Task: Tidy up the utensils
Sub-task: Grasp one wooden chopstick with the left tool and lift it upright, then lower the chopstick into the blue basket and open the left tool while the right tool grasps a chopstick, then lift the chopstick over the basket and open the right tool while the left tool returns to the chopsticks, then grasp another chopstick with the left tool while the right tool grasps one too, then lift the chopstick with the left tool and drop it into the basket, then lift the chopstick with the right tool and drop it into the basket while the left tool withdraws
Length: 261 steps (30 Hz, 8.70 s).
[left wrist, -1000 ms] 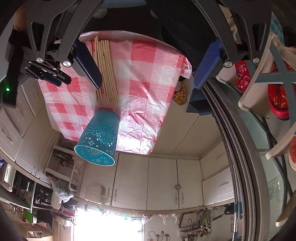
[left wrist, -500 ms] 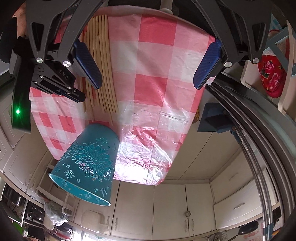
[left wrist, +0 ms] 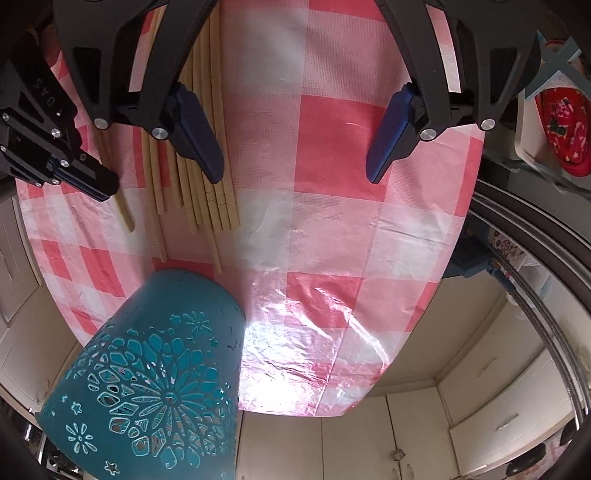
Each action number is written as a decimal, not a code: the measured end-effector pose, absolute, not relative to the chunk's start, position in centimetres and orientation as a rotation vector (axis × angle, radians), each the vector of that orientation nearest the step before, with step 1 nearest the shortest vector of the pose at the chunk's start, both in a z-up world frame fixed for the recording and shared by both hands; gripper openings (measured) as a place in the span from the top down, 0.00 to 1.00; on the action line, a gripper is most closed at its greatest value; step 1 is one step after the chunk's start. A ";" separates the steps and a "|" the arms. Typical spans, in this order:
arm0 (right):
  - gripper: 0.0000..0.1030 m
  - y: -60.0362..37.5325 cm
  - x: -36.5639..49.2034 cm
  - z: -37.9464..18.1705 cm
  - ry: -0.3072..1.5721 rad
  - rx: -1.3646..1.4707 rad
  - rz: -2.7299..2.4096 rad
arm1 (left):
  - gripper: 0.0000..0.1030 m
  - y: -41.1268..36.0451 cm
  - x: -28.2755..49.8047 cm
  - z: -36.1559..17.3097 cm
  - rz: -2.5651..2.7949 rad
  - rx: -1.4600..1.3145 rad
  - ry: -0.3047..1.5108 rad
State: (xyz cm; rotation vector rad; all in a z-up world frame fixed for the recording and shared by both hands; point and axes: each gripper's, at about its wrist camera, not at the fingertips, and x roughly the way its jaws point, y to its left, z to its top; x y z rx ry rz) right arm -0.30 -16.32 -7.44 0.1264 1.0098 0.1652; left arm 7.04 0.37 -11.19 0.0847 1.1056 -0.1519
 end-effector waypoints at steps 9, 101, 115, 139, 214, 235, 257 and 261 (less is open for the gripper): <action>0.95 -16.7 -0.8 -7.7 1.004 0.185 0.200 | 0.40 -1.6 6.8 -10.9 -0.173 0.147 1.109; 0.94 -17.4 6.7 12.2 0.297 0.419 0.174 | 0.29 9.5 1.8 -3.3 -0.118 -0.236 0.781; 0.94 -17.0 10.0 6.6 0.474 0.367 0.108 | 0.28 9.9 2.4 -4.2 -0.112 -0.273 0.800; 0.84 -12.4 -5.2 -0.5 0.795 0.192 0.171 | 0.12 8.0 -0.3 -3.1 -0.045 -0.073 0.793; 0.93 -18.0 -4.3 -7.9 0.933 0.232 0.138 | 0.95 0.4 8.4 12.5 -0.495 -0.159 0.717; 0.93 -18.9 -4.3 -8.0 0.932 0.293 0.162 | 0.95 -6.6 17.0 9.7 -0.218 -0.104 0.360; 0.87 -17.0 -4.1 -7.6 0.969 0.160 0.133 | 0.43 2.6 9.3 5.2 -0.146 -0.109 0.541; 0.94 -14.8 -4.4 -7.6 0.948 -0.041 0.081 | 0.37 5.5 6.4 3.4 -0.130 -0.149 0.597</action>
